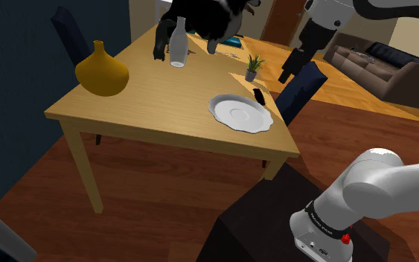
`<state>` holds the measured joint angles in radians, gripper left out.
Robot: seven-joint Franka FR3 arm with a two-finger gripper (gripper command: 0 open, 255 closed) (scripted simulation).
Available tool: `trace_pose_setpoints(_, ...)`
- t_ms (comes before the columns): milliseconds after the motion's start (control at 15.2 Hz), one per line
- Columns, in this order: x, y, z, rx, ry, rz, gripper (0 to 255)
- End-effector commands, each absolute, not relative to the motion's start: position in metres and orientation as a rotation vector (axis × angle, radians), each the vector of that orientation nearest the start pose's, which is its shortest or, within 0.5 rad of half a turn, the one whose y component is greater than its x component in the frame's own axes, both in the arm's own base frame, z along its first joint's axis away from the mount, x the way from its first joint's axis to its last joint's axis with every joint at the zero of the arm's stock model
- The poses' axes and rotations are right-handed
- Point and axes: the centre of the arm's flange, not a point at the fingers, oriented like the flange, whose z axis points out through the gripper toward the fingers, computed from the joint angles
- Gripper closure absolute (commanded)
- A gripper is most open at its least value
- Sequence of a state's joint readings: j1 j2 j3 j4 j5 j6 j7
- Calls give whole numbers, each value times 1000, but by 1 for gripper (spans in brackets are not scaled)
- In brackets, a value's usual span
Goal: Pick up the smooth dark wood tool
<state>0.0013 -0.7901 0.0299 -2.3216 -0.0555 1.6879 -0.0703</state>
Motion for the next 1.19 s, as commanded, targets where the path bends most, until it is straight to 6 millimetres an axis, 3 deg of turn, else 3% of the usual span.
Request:
trace_pose_setpoints(0,318,8,620,-3209,-155,-248,0)
trace_pose_setpoints(528,403,-43,573,-3223,170,-168,0)
trace_pose_setpoints(1122,483,-120,517,-3196,535,-76,0)
